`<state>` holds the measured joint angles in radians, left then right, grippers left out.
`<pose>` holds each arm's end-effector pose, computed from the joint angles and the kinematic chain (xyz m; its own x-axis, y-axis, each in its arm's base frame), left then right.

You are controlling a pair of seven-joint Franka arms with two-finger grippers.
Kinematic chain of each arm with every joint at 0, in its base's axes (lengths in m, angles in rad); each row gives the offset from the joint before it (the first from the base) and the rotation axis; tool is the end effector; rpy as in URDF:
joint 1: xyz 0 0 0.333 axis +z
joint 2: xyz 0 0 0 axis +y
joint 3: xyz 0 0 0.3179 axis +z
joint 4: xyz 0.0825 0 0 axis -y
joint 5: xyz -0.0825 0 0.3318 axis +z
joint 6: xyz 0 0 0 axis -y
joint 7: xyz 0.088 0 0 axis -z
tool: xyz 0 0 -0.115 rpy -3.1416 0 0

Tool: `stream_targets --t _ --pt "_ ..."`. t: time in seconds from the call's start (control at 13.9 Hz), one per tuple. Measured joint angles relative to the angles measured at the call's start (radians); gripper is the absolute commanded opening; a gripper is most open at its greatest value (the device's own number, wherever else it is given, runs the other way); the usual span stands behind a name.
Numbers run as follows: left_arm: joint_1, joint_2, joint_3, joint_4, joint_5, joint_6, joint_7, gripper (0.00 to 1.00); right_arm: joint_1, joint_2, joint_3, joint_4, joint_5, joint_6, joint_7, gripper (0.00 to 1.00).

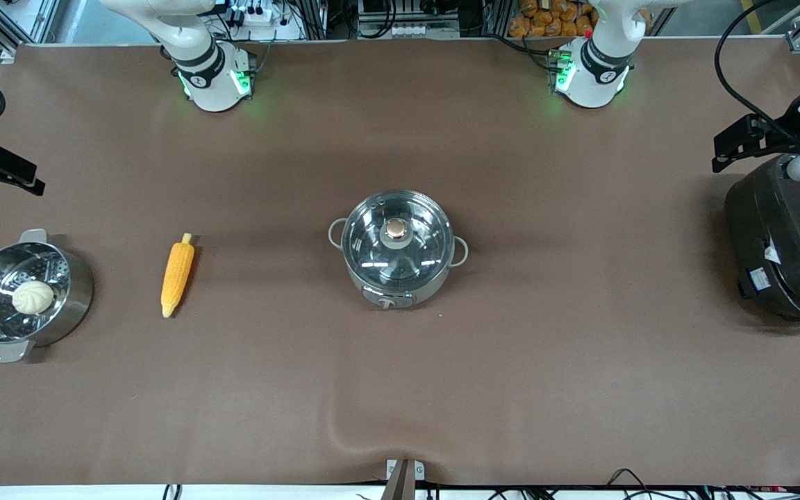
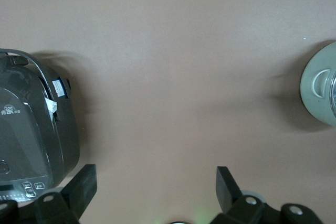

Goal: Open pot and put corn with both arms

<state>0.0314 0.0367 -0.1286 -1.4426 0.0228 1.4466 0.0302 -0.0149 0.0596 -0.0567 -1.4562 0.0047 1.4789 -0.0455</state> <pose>0.4991 -0.0443 0.6425 0.9917 -0.1243 -0.0329 -0.1249 -0.9920 -0.0170 0.5105 -0.0350 0.6279 0.9990 -0.0256 -0.0367 -0.0258 -0.9997 -0.0030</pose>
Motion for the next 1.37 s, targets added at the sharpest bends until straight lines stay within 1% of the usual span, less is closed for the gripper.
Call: stream_targets --t 0.22,0.43,0.65,0.79,0.94,1.08,1.15,1.22,1.37 --pt "0.002 0.015 0.003 -0.001 0.001 0.000 -0.001 1.00 0.000 0.009 0.005 -0.008 0.000 0.040 0.000 1.00" --pt "0.034 0.041 0.012 -0.004 0.003 0.000 -0.018 1.00 0.000 0.019 0.006 -0.040 0.000 0.099 0.000 1.00" --pt "0.070 0.063 0.018 -0.004 0.003 0.000 -0.018 1.00 0.001 0.032 0.009 -0.143 0.001 0.222 0.000 1.00" --pt "0.068 0.068 0.016 -0.006 0.003 0.000 -0.018 1.00 0.004 0.041 0.011 -0.239 0.001 0.329 0.000 1.00" --pt "0.053 0.103 0.000 -0.018 0.003 0.000 -0.007 1.00 0.013 0.049 0.013 -0.337 0.001 0.430 0.000 1.00" --pt "0.009 0.172 -0.029 -0.028 0.003 0.000 0.018 1.00 0.019 0.058 0.016 -0.434 0.001 0.527 0.000 1.00" --pt "-0.033 0.213 -0.037 -0.029 0.003 0.001 0.018 1.00 0.022 0.065 0.017 -0.484 0.001 0.575 0.000 1.00" --pt "-0.090 0.257 -0.041 -0.028 0.003 0.003 0.012 1.00 0.024 0.078 0.017 -0.532 0.001 0.617 0.000 1.00" --pt "-0.197 0.309 -0.046 -0.025 0.003 0.007 -0.050 1.00 0.030 0.122 0.018 -0.592 0.001 0.685 0.000 1.00"
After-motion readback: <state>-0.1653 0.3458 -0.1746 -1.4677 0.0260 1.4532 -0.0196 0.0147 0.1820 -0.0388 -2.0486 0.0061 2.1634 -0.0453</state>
